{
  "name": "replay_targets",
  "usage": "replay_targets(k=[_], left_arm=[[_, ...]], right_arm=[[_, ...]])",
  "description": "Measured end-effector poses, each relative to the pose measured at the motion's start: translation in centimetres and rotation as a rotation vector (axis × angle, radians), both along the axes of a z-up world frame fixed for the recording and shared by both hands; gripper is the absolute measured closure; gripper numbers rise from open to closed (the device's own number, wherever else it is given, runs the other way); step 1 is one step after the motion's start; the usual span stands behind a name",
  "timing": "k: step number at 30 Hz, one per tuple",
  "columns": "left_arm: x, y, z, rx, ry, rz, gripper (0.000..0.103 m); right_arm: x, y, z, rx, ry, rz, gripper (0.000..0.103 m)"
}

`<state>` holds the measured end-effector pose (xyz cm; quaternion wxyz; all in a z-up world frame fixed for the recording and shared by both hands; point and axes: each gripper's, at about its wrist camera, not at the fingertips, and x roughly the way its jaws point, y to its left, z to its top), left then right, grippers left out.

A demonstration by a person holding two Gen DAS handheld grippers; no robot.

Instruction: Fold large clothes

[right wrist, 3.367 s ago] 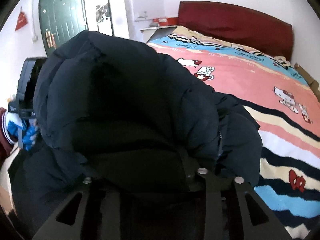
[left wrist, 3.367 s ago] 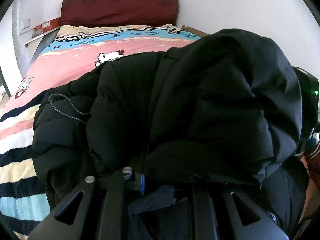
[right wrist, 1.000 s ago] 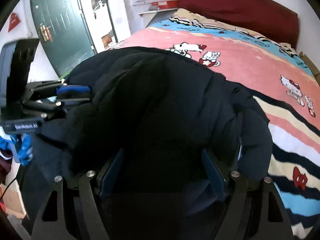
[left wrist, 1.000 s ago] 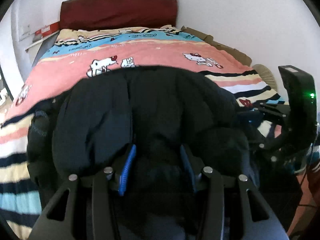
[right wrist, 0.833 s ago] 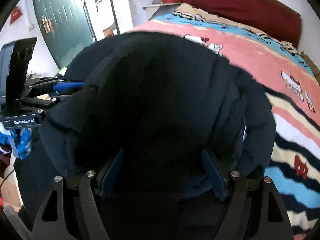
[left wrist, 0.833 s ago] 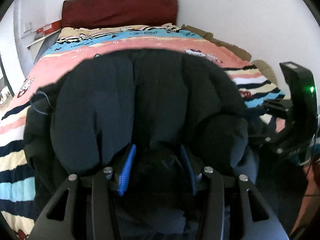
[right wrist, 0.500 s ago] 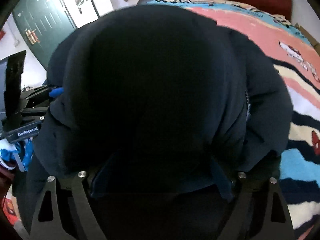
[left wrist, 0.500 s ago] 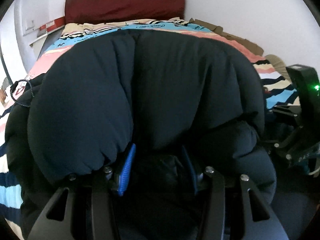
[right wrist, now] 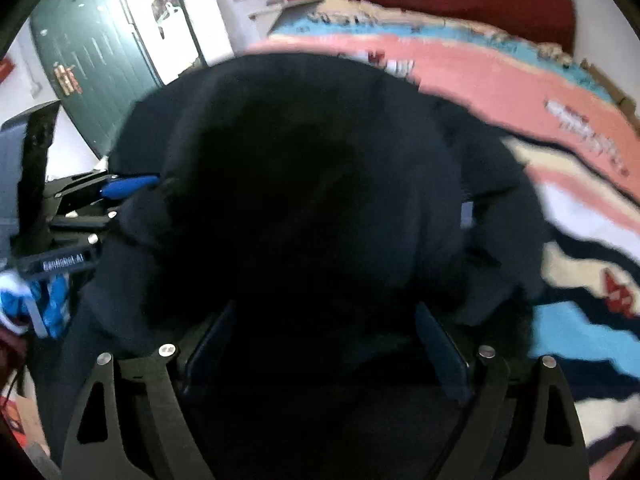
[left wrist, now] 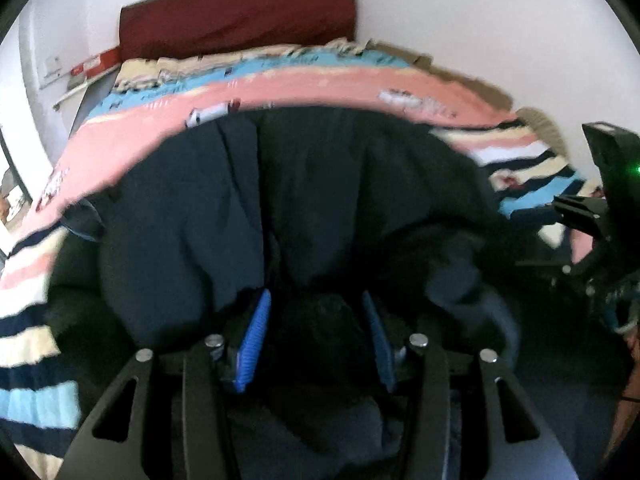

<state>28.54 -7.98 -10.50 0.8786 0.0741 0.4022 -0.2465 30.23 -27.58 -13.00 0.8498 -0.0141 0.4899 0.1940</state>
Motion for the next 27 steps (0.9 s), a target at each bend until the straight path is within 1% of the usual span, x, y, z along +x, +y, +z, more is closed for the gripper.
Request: replay_targets(k=[2,4,6,7,8,10,13,14,16,17,18,19,20,23,25,27], left_arm=[[0.5,0.3,2.2,-0.015,-0.036,-0.002,0.058],[1.8,0.1,3.5,-0.001,-0.063,0.006,0.058],[3.7,-0.2,4.0,0.016,-0.074,0.028,0.058],[4.3,0.0,3.8,0.015,-0.067,0.038,0.058],[5.2,0.2,3.5,0.014,-0.054,0.055,0.058],[6.7,0.5,2.1,0.018,-0.019,0.092,0.058],[7.0,0.8,-0.4,0.043,-0.002,0.090,0.058],[6.8,0.8,-1.3,0.056,-0.006,0.084,0.057],[6.4,0.5,-2.8,0.078,-0.021,0.073,0.056],[6.3,0.6,-3.3,0.061,-0.017,0.073,0.056],[6.4,0.7,-3.6,0.039,-0.008,0.078,0.056],[6.7,1.0,-3.9,0.008,0.002,0.091,0.056],[6.9,1.1,-4.1,-0.011,0.009,0.105,0.056],[6.8,0.6,-4.5,0.022,0.003,0.111,0.056],[6.5,0.5,-4.0,0.053,0.017,0.116,0.056],[5.4,0.6,-2.8,0.064,0.013,0.122,0.056]], right_arm=[[-0.7,-0.9,2.8,0.011,-0.060,0.002,0.014],[0.0,-1.0,5.2,0.018,-0.118,-0.006,0.014],[1.2,-0.1,6.7,0.019,-0.158,-0.008,0.014],[2.5,0.0,6.9,0.022,-0.168,-0.009,0.014],[3.5,1.0,7.1,0.031,-0.179,-0.012,0.014],[5.6,2.1,6.7,0.057,-0.180,-0.022,0.014],[8.1,3.8,4.9,0.086,-0.148,-0.009,0.015],[7.9,4.2,4.4,0.080,-0.138,-0.001,0.015],[8.3,5.8,1.7,0.015,-0.088,0.016,0.014],[8.3,6.1,0.2,-0.013,-0.059,0.022,0.014],[8.3,6.1,-0.9,-0.003,-0.040,0.025,0.014],[8.4,5.7,-1.8,0.020,-0.025,0.005,0.014],[8.3,5.2,-2.4,0.023,-0.022,-0.021,0.014],[8.6,5.4,-3.2,-0.007,-0.023,-0.032,0.014],[8.6,5.6,-2.8,-0.031,-0.007,-0.029,0.014],[7.8,5.5,-1.9,-0.042,-0.002,-0.021,0.015]])
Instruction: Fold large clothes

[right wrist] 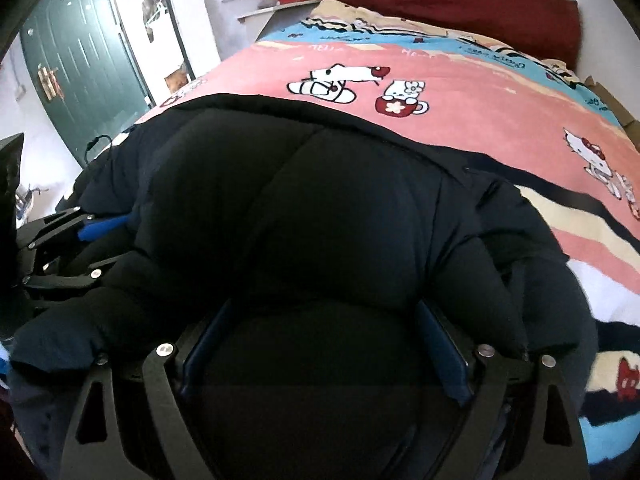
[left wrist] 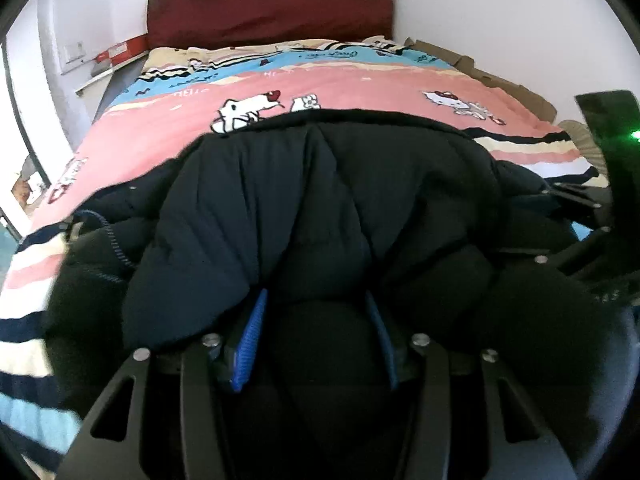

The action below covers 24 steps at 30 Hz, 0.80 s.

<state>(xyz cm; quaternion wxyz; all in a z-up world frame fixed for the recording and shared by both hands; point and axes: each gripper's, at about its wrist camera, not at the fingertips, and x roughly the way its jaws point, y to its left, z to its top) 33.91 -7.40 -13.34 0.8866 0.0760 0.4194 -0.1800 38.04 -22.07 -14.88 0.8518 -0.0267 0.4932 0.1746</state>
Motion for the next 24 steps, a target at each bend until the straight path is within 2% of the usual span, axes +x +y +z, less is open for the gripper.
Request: replay_targets(k=[3,6,8,10,13,20,24], left_arm=[[-3.5,-0.2,2.2,-0.005,-0.055,-0.028,0.056],[-5.7,-0.5,2.6,-0.011,-0.068,-0.041,0.056],[-6.5,-1.0,0.9,0.034,-0.044,-0.038,0.055],[-6.9,-1.3,-0.5,0.053,-0.040,-0.019,0.054],[-7.2,-1.8,-1.2,0.083,-0.060,0.000,0.053],[-8.3,-2.2,-1.1,0.129,-0.091,0.018,0.053],[-10.1,-2.1,0.4,0.126,-0.111,0.040,0.053]], right_arm=[[-2.5,-0.4,2.2,0.002,-0.043,0.024,0.015],[-6.1,-1.1,3.7,0.054,-0.062,0.057,0.015],[-7.6,-1.1,3.3,0.058,-0.053,0.083,0.015],[-8.5,-1.0,1.5,0.005,-0.025,0.081,0.015],[-8.6,-1.3,-0.4,0.002,-0.004,0.051,0.015],[-8.4,-0.8,-0.7,-0.053,0.010,0.034,0.015],[-8.7,-0.8,-0.3,-0.070,0.004,0.006,0.015]])
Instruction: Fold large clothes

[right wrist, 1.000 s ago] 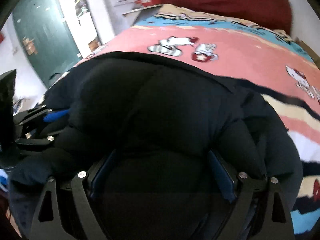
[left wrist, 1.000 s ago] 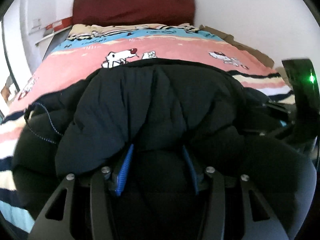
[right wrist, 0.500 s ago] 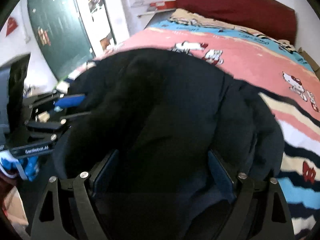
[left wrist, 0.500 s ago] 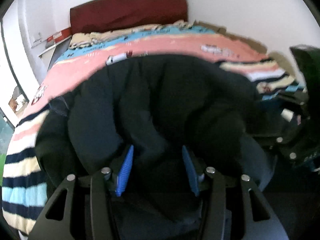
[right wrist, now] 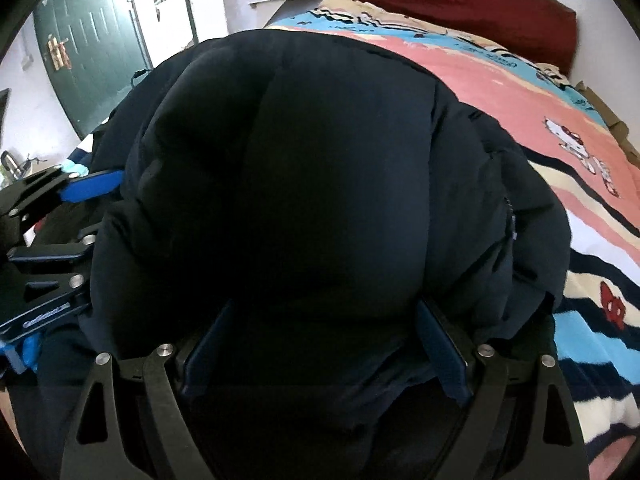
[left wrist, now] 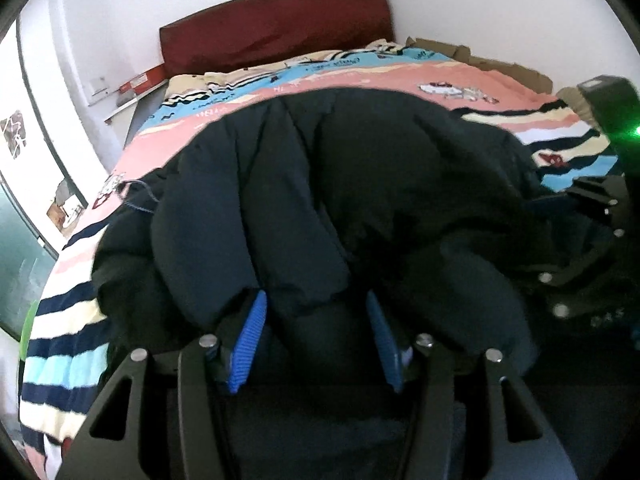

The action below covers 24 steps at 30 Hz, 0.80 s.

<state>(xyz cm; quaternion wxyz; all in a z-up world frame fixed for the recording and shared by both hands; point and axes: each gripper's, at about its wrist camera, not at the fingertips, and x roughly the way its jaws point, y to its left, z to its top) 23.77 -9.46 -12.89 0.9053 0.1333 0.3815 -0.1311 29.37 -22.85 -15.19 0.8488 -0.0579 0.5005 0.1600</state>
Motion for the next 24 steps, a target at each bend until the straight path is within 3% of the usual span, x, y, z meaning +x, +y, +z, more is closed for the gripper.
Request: replay_targets(k=[3,9,17,24], left_arm=[[-1.7,0.3,1.4,0.008,-0.026,0.000,0.047],[-6.4,1.5,4.1,-0.014,-0.079,0.031,0.044],[-13.0,2.8,6.4,-0.052,-0.137,0.080,0.041],[-17.1,3.9,6.9,-0.059,-0.163,0.100,0.041]], right_arm=[[-0.6,-0.2,1.0,0.013,-0.004,-0.030,0.015],[-4.1,-1.0,3.8,0.029,-0.044,-0.064,0.015],[-12.0,-3.0,8.3,0.068,-0.132,-0.102,0.011],[-17.8,-7.3,9.4,0.053,-0.156,-0.184,0.009]])
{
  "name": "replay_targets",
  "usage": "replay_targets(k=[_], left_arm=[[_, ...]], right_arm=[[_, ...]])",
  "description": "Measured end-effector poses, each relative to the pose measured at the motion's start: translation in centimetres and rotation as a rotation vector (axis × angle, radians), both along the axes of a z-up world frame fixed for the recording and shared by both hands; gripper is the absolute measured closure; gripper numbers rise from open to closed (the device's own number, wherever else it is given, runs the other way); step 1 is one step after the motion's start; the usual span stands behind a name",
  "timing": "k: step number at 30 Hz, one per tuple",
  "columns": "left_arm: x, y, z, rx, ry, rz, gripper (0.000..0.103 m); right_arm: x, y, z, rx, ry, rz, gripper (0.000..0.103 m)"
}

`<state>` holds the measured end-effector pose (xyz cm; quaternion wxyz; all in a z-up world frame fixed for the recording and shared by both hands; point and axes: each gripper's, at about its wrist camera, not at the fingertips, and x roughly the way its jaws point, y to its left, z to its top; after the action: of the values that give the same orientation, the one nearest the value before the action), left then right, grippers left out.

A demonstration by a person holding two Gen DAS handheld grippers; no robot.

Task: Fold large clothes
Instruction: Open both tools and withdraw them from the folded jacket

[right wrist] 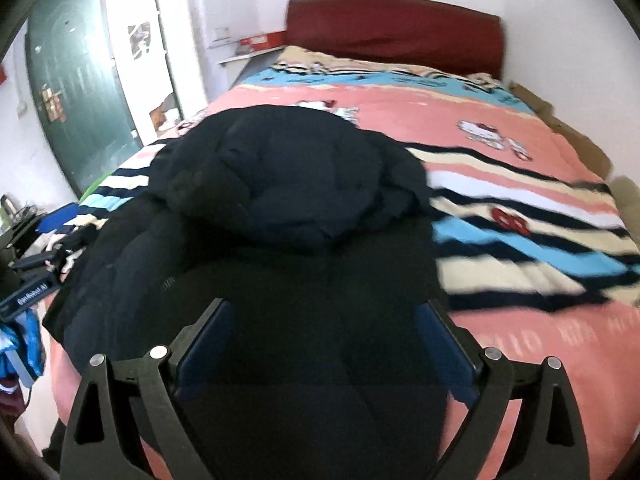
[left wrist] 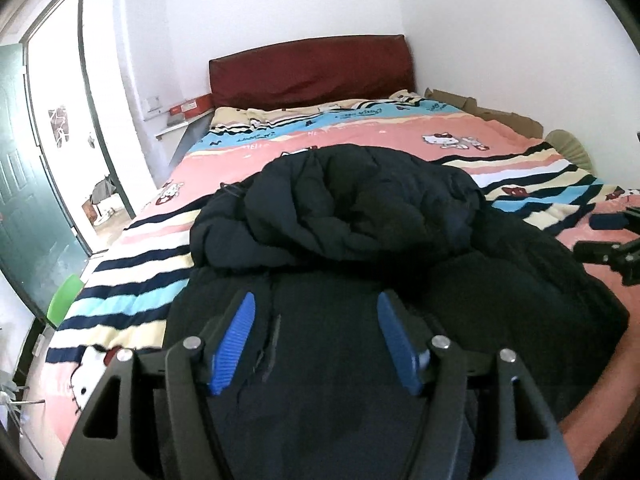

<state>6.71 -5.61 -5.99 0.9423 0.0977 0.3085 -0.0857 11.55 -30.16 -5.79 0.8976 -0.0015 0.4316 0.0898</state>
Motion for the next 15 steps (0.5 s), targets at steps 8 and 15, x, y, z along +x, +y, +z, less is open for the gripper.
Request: replay_targets(k=[8,15], left_arm=[[-2.6,1.0,-0.2,0.007,-0.008,0.037,0.035],[-3.7,2.4,-0.2,0.005,-0.010,0.073,0.034]], right_arm=[[-4.2,-5.2,-0.6,0.030,0.015,-0.114,0.001],[-6.2,-7.3,-1.9,0.063,0.043,-0.153,0.001]])
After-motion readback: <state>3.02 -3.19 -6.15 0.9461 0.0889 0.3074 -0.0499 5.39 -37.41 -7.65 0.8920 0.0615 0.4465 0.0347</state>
